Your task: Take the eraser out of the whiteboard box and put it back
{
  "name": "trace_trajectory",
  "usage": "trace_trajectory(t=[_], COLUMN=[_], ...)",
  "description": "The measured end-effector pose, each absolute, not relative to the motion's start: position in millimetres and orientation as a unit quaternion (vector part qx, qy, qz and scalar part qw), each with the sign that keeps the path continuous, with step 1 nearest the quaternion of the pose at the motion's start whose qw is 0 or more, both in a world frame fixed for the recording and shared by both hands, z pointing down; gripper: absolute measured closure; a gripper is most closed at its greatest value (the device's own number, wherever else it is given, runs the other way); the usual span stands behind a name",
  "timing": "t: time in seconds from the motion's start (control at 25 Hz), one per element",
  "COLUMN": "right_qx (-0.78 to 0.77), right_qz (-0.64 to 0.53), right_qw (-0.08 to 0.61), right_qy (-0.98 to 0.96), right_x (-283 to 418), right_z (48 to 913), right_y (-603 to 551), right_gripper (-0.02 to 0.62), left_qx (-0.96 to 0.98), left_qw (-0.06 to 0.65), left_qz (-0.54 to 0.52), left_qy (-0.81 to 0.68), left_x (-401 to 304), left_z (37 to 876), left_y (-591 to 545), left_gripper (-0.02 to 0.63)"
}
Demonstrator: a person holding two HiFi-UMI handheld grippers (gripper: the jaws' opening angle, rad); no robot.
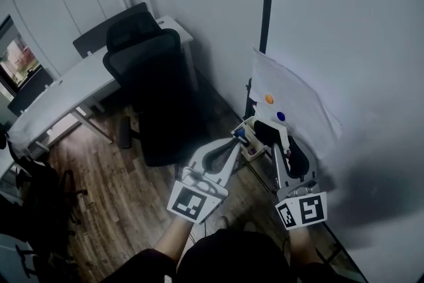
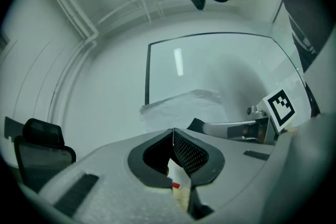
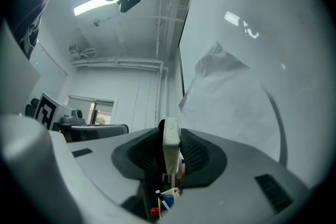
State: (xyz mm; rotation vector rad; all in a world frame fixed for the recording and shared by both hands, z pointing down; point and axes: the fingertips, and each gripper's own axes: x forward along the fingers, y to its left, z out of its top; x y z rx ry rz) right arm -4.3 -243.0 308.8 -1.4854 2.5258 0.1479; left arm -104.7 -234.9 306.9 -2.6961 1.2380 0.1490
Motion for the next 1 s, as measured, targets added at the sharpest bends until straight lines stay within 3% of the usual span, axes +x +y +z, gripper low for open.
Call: trace_trajectory(t=[1.0], right_qx=[-0.5], right_qz=[0.049], right_qw=[0.106], right_qy=[0.858], right_x=[-3.2], right_z=[310.5], right_y=[-242.1], right_gripper=[0.483], left_qx=[-0.906], left_qw=[0.079], left_qz=[0.049], left_qy=[0.414], left_x=[-103.3], left_z=[307.6], left_y=[-231.1], left_gripper=[0.601])
